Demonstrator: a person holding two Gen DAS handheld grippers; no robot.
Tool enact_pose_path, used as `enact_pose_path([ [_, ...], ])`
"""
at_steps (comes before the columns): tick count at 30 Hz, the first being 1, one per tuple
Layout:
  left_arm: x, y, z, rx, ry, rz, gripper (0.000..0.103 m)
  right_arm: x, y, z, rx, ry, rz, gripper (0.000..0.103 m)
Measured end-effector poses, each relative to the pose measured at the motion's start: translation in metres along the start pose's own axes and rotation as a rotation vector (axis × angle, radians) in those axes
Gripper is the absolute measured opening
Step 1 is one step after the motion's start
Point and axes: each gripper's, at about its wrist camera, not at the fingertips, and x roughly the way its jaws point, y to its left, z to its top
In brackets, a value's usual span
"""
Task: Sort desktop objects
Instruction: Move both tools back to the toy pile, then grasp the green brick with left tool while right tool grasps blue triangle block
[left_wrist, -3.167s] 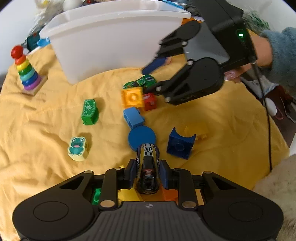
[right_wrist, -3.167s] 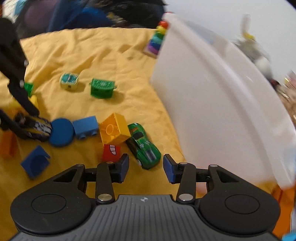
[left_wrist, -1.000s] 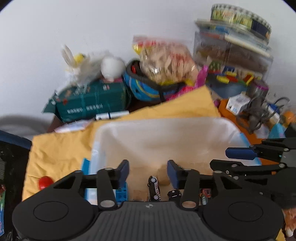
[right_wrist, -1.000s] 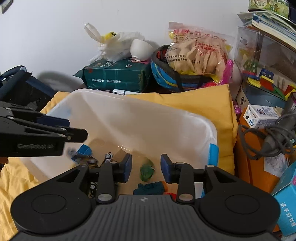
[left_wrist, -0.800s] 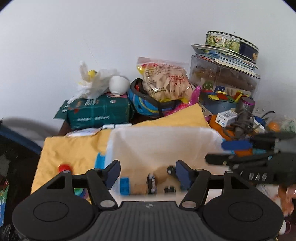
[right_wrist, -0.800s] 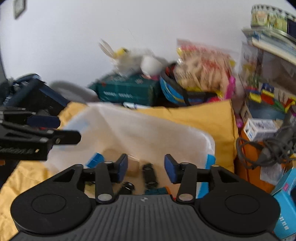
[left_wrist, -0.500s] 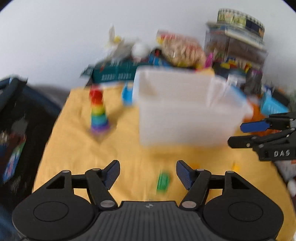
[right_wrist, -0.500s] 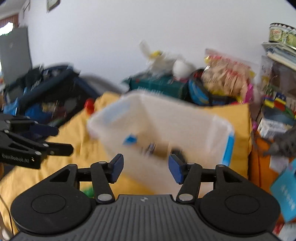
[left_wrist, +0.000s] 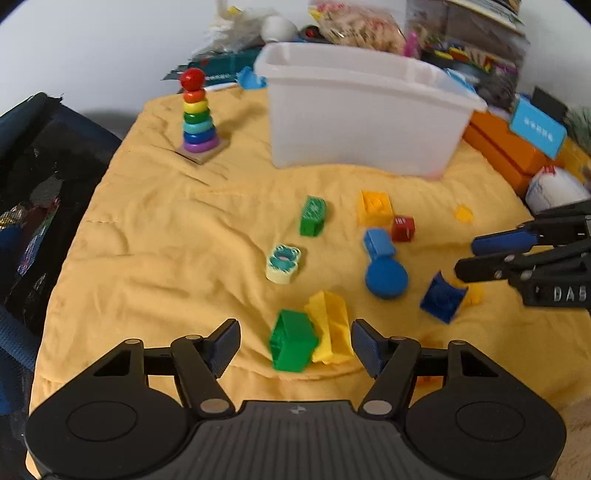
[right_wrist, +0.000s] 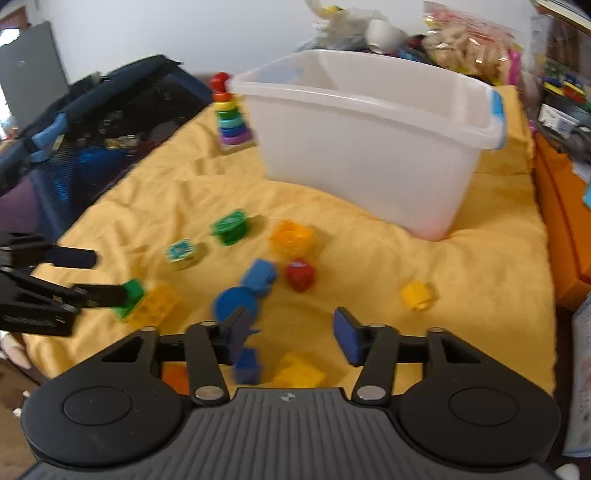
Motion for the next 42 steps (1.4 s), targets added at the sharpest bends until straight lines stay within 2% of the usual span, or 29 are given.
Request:
enact_pose_path([
  [4,-0.001,-0.004,-0.003,0.015,-0.007,-0.018,0.068,0.007,0.020,-0.006,-0.069,0.041,0.016,0.029],
  [7,0.007,0.004,-0.005,-0.030,0.011,-0.023,0.068,0.014,0.023,-0.010,-0.064,0.072,0.019,0.028],
  [8,0.010,0.007,-0.005,-0.044,0.017,-0.022,0.063,0.016,0.023,-0.012,-0.057,0.080,0.005,0.028],
  [9,0.013,0.010,-0.006,-0.060,0.028,-0.021,0.052,0.018,0.021,-0.013,-0.051,0.086,0.000,0.028],
  [11,0.015,0.018,-0.008,-0.093,0.046,-0.020,0.041,0.021,0.019,-0.015,-0.044,0.094,0.007,0.020],
  [13,0.014,0.026,-0.009,-0.118,0.037,-0.010,0.041,0.017,0.025,-0.016,-0.080,0.071,0.055,0.017],
  [16,0.011,0.043,-0.008,-0.187,0.023,-0.011,0.041,0.012,0.048,-0.019,-0.216,0.058,0.130,0.017],
  [18,0.008,0.053,-0.008,-0.221,0.011,0.013,0.042,0.013,0.061,-0.023,-0.286,0.072,0.141,0.018],
  [20,0.005,0.060,-0.008,-0.230,0.008,0.050,0.041,0.011,0.063,-0.023,-0.297,0.062,0.144,0.018],
  [23,-0.004,0.062,-0.011,-0.230,-0.009,0.040,0.041,0.008,0.052,-0.020,-0.231,0.042,0.111,0.024],
  [24,-0.006,0.061,-0.012,-0.224,-0.012,0.032,0.041,0.007,0.046,-0.019,-0.196,0.035,0.095,0.029],
  [29,-0.005,0.047,-0.017,-0.168,0.001,0.007,0.041,0.012,0.027,-0.012,-0.080,0.038,0.059,0.034],
  [30,-0.004,0.046,-0.017,-0.158,0.003,0.003,0.042,0.014,0.026,-0.011,-0.072,0.043,0.058,0.038],
  [31,-0.003,0.043,-0.016,-0.142,0.003,0.004,0.042,0.017,0.026,-0.011,-0.065,0.049,0.058,0.048],
  [33,0.001,0.040,-0.014,-0.118,0.001,0.015,0.046,0.023,0.027,-0.010,-0.075,0.057,0.062,0.057],
  [37,0.018,0.039,-0.012,-0.085,0.021,0.027,0.047,0.036,0.030,-0.007,-0.112,0.068,0.020,0.063],
  [40,0.028,0.042,-0.011,-0.086,0.034,0.009,0.045,0.046,0.030,-0.007,-0.128,0.083,0.027,0.064],
  [41,0.030,0.043,-0.012,-0.092,0.034,0.004,0.036,0.048,0.029,-0.008,-0.129,0.091,0.029,0.064],
  [42,0.031,0.044,-0.012,-0.095,0.039,-0.004,0.034,0.050,0.029,-0.010,-0.127,0.097,0.033,0.063],
])
